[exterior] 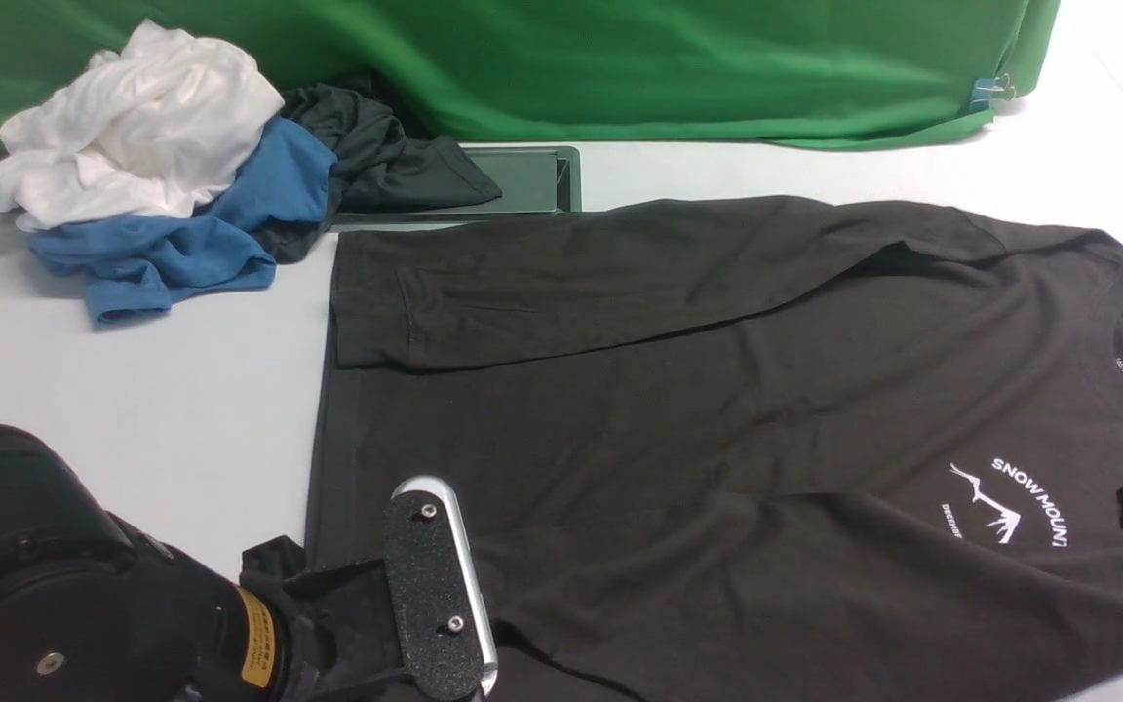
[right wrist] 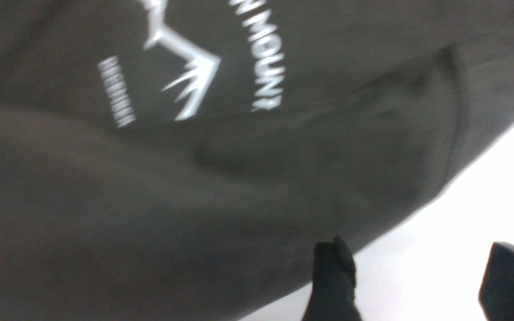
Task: Fold a long-sleeved shirt on a white desktop.
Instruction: 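Grasp the near edge of the shirt at its hem and shoulder corners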
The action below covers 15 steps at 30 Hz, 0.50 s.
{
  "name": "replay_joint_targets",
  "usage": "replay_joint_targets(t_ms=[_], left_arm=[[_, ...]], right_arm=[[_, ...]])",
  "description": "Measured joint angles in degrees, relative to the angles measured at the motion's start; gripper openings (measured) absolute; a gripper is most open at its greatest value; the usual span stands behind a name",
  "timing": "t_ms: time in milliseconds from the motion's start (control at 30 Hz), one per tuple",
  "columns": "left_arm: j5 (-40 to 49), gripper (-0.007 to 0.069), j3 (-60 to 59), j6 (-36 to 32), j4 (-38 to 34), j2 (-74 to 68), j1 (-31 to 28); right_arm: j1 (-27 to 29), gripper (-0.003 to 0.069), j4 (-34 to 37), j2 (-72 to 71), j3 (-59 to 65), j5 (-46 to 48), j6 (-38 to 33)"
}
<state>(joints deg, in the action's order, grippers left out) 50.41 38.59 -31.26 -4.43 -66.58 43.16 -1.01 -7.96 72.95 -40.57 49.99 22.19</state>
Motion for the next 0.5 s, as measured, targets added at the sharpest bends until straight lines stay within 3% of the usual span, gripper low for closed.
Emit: replay_joint_targets(t_ms=[133, 300, 500], left_arm=[[-0.02, 0.0024, 0.00, 0.00, -0.16, 0.00, 0.00], [-0.02, 0.0024, 0.00, 0.00, -0.34, 0.06, 0.00], [-0.12, 0.0024, 0.00, 0.00, -0.98, 0.06, 0.00]], right_arm=[[2.22, 0.0492, -2.32, 0.00, 0.43, -0.44, 2.18], [10.27, 0.0593, -1.93, -0.05, 5.40, -4.88, 2.44], [13.48, 0.0591, 2.61, -0.05, 7.29, -8.68, 1.95]])
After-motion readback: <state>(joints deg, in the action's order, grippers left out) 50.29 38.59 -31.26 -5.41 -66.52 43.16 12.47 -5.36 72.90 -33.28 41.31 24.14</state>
